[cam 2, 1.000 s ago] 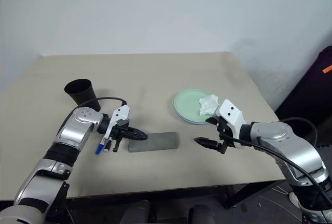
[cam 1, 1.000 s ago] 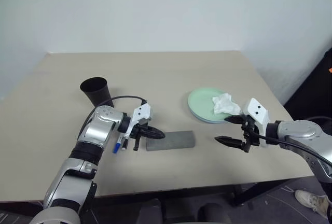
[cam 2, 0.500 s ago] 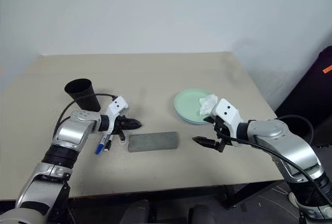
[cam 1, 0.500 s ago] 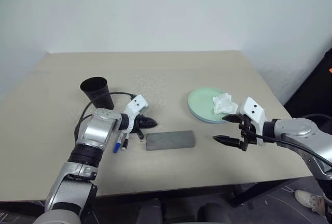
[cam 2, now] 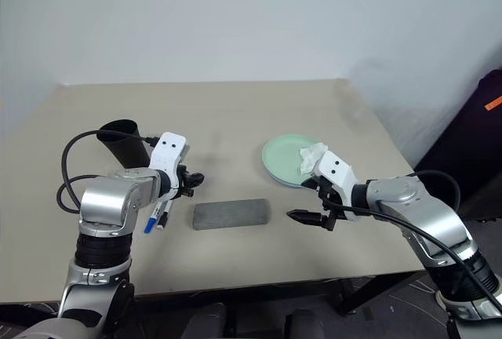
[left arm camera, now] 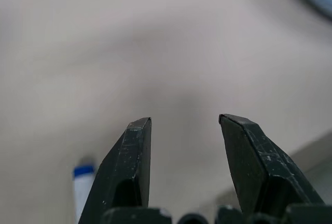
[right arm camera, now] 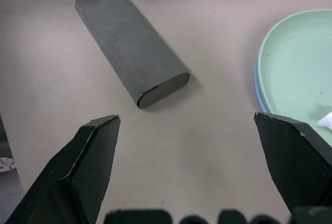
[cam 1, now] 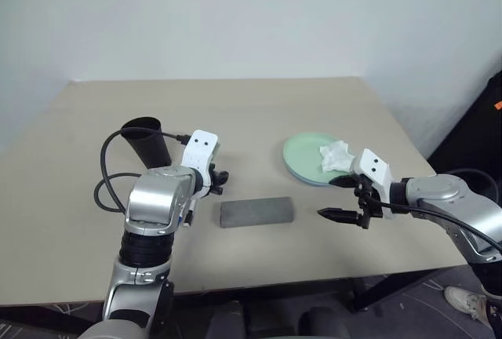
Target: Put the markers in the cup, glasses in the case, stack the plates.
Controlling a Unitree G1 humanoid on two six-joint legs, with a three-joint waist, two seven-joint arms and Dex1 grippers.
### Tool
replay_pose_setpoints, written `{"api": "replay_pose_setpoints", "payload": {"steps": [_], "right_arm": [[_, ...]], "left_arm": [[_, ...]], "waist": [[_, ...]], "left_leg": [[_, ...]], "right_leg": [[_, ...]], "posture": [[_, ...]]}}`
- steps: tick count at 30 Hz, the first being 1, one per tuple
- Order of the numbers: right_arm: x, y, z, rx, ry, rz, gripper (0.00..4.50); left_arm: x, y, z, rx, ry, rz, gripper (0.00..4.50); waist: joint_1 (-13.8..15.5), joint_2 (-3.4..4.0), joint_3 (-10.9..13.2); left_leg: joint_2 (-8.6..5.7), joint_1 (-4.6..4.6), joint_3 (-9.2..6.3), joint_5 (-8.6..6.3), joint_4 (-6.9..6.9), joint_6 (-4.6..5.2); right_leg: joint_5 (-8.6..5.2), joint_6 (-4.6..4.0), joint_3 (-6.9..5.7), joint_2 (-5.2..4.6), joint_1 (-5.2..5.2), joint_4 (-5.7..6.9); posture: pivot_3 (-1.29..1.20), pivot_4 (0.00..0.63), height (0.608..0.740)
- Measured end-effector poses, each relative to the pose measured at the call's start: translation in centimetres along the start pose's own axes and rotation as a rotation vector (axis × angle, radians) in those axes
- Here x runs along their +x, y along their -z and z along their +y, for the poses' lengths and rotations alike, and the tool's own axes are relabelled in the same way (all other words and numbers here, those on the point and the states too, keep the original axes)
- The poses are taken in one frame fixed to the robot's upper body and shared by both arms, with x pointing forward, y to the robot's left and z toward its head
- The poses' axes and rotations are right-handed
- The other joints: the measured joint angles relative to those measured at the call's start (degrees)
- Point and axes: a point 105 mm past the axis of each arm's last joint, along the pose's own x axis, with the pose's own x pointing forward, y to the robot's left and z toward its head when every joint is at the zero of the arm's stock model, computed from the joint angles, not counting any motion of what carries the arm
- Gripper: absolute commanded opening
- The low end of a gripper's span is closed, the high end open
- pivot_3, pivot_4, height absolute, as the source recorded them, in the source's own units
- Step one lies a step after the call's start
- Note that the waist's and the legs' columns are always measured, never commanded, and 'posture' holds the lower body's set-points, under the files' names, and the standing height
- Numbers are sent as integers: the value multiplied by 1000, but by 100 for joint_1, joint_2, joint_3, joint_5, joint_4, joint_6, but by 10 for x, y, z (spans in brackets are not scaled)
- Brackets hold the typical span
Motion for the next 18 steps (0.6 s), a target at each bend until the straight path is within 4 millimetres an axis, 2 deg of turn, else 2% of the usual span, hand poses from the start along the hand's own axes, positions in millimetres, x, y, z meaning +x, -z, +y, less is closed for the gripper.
{"api": "replay_pose_setpoints", "payload": {"steps": [1, 6, 12, 18], "right_arm": [[0, -1, 0, -4, -1, -1, 4500], [0, -1, 1, -9, -11, 3, 4500], [0, 0, 2, -9, -19, 4, 4500], [0, 0, 2, -9, -20, 5, 4500]], "left_arm": [[-2, 1, 0, 9, -12, 12, 2686], [-9, 11, 6, 12, -69, 43, 4406], [-5, 30, 4, 8, -71, 100, 4462], [-4, 33, 4, -52, -72, 89, 4462]], "waist": [[4, 0, 0], [5, 0, 0], [13, 0, 0], [16, 1, -1]], "left_leg": [[0, 0, 0, 0, -1, -1], [0, 0, 4, -1, -3, -2], [0, 0, 4, -1, -1, -2], [-1, 1, 6, -1, -1, -2]], "right_leg": [[0, 0, 0, 0, 0, -1], [-4, -7, 5, -1, -2, -2], [-3, -9, 5, -4, -3, -1], [-3, -9, 4, -7, -1, -2]], "posture": [[0, 0, 740], [0, 0, 740], [0, 0, 740], [0, 0, 740]]}}
